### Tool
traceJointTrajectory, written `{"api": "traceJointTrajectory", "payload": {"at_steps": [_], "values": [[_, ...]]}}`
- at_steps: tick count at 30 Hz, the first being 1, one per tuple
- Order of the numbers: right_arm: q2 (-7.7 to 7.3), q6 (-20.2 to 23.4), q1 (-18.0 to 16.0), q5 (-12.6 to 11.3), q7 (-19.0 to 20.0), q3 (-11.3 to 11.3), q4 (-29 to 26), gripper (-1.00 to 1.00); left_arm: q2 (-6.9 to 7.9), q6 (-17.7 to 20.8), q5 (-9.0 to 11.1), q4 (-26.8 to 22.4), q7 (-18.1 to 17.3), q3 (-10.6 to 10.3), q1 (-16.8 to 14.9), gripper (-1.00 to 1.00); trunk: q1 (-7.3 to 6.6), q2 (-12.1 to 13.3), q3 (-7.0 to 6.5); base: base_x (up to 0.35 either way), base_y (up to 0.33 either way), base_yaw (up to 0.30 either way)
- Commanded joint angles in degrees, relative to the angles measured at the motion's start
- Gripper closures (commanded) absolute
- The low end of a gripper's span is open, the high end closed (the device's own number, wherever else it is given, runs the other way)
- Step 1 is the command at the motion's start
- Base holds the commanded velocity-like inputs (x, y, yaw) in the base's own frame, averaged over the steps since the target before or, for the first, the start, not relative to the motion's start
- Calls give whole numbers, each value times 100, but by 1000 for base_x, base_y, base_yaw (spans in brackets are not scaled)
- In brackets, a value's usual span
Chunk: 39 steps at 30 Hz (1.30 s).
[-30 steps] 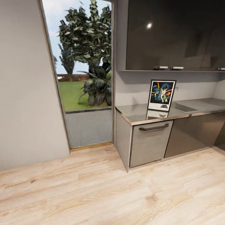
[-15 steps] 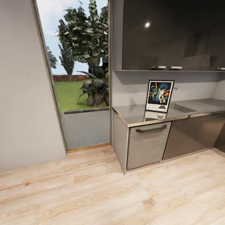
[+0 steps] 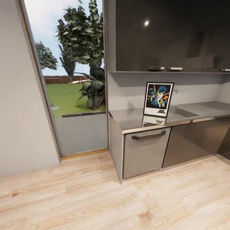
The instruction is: Pick up the poster from the kitchen countertop and hang it on one of the wall nails in the kitchen.
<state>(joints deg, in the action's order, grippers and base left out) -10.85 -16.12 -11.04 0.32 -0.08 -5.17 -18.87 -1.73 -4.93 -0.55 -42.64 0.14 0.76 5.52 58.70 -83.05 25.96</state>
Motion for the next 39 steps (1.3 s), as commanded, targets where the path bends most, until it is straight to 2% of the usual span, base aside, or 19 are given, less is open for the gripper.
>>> {"api": "traceJointTrajectory", "payload": {"at_steps": [1,21,34,39], "values": [[2,-20,-3,4,-1,-11,6,-100,-3,-8,-6,-7,2,6,2,-100,2,-3,5,233,-267,0],[4,-23,-3,4,-1,-11,6,-100,-6,-8,-15,-1,4,4,2,-100,2,-3,5,227,-272,0],[2,-23,-3,4,-1,-11,6,-100,-11,-8,-22,1,2,-11,2,-100,2,-3,5,156,-300,0],[4,-23,-3,4,-1,-11,6,-100,-10,-8,-23,1,-4,-10,2,-100,2,-3,5,55,-109,85]]}}
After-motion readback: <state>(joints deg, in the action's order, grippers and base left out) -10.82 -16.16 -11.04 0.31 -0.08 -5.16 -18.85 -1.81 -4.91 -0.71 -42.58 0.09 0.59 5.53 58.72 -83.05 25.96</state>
